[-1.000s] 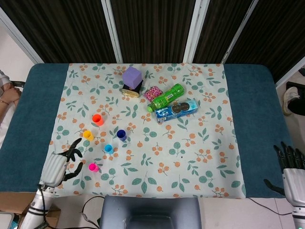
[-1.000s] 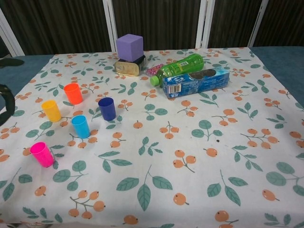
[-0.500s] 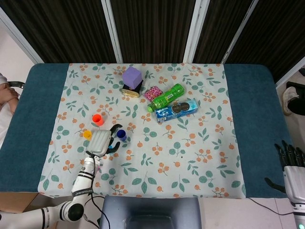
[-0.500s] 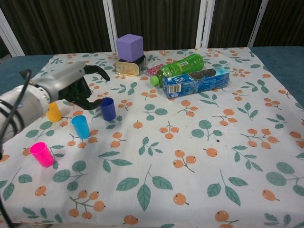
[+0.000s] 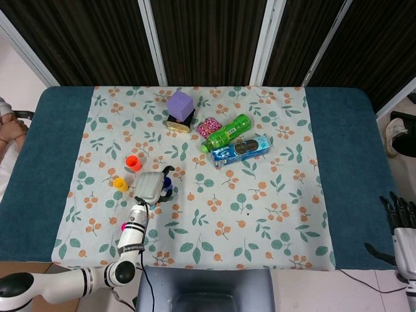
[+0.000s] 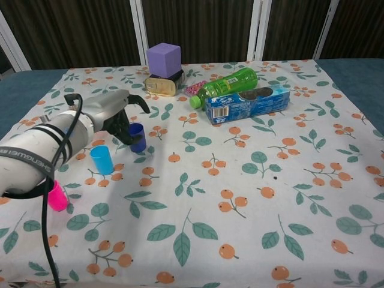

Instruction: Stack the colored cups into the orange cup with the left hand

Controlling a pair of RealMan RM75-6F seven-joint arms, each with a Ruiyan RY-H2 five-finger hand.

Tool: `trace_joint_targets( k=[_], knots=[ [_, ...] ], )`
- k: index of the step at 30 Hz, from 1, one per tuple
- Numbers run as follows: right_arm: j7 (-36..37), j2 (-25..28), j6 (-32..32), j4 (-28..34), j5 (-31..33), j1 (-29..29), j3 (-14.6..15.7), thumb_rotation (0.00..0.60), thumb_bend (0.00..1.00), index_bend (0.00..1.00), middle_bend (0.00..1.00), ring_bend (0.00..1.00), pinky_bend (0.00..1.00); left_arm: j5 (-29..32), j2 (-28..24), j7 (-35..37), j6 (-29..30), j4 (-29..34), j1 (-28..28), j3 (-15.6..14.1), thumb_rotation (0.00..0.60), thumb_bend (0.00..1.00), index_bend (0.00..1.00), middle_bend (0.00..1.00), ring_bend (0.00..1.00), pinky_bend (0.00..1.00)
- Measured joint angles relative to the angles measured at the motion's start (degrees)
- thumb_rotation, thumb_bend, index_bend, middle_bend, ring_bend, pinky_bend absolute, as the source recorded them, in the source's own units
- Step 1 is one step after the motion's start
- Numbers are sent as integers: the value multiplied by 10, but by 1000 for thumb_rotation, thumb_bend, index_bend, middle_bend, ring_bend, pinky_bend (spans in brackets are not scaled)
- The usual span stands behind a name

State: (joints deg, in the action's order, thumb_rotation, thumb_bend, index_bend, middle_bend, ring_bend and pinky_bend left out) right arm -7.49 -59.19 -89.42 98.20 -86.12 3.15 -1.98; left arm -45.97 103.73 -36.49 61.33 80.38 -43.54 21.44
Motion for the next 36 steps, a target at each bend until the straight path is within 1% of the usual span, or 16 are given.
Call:
trace_joint_targets(
  k=[3, 8, 15, 21, 24, 28, 33, 36],
  knots=[
    [3, 1, -2, 0, -1, 1, 0, 600, 229, 0, 0, 0, 0, 6, 2, 1, -1, -8, -4, -5, 600, 351, 287, 1000, 1000, 1000],
    [7, 3, -1, 0, -3, 1, 2, 600, 229, 0, 0, 0, 0, 10, 5, 3, 2, -27, -10, -11, 600, 350, 361, 1000, 1000, 1000],
    [14, 7, 2, 1, -6, 1, 5, 600, 229, 0, 0, 0, 0, 15, 6, 5, 4, -43, -15, -20, 600, 350, 417, 1000, 1000, 1000],
    [16, 8, 1, 2, -6, 1, 5, 600, 229, 0, 0, 0, 0, 12, 4, 13, 8, -46, -18, -21, 600, 341, 508, 1000, 1000, 1000],
    [17, 9, 2, 2, -7, 1, 5, 600, 229, 0, 0, 0, 0, 2, -1, 23, 15, -44, -18, -17, 600, 337, 524, 1000, 1000, 1000],
    [20, 11, 2, 2, -7, 1, 6, 600, 229, 0, 0, 0, 0, -9, -20, 31, 28, -32, -19, -5, 600, 337, 526, 1000, 1000, 1000],
    [24, 14, 1, 2, -8, 2, 6, 600, 229, 0, 0, 0, 0, -14, -59, 25, 47, -23, -20, 13, 600, 339, 526, 1000, 1000, 1000],
    [25, 15, 0, 3, -9, 2, 7, 600, 229, 0, 0, 0, 0, -4, -82, 23, 48, -23, -18, 20, 600, 340, 526, 1000, 1000, 1000]
  ],
)
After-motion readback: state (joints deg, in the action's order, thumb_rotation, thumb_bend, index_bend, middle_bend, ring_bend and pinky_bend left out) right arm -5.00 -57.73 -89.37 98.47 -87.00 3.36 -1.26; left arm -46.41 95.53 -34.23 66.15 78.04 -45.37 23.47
